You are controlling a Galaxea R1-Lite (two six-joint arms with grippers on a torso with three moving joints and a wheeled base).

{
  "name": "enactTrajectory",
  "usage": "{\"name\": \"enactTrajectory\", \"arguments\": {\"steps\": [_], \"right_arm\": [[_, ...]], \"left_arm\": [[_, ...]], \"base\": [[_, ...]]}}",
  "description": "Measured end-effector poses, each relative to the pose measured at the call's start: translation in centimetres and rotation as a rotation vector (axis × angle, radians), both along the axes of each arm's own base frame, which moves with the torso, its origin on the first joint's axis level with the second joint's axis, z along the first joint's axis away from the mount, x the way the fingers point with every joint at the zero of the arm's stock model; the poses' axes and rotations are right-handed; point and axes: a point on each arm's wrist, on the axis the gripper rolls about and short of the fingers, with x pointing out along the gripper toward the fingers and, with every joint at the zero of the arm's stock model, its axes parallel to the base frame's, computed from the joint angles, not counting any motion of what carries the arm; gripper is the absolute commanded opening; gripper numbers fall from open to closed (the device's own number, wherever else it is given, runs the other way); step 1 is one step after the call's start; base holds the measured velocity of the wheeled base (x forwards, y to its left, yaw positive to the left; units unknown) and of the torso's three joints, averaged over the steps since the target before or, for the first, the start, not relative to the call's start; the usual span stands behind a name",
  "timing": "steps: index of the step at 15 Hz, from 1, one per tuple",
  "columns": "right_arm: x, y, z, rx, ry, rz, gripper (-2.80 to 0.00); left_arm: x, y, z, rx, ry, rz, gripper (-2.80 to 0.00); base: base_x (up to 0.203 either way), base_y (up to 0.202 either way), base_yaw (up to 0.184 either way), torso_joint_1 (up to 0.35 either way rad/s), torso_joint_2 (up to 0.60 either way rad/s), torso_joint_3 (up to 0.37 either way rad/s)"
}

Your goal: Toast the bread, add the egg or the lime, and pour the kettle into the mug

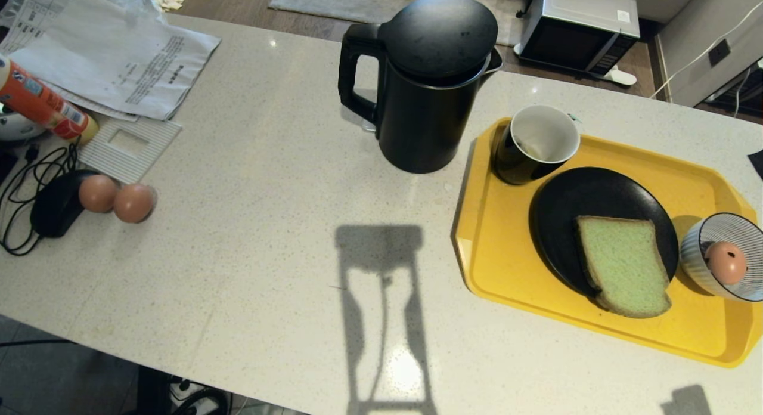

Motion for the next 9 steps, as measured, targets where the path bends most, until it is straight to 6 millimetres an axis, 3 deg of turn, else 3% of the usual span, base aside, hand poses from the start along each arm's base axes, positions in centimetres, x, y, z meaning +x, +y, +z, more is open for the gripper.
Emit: {"name": "enactTrajectory", "arguments": {"steps": [9], "right_arm": [[0.0,-0.01,-0.01,0.008,0.001,-0.004,-2.8]], "left_arm": [[0.0,0.0,0.0,-0.001,0.0,0.0,-2.8]], "base": [[0.0,0.0,0.0,0.0,0.0,0.0]]}}
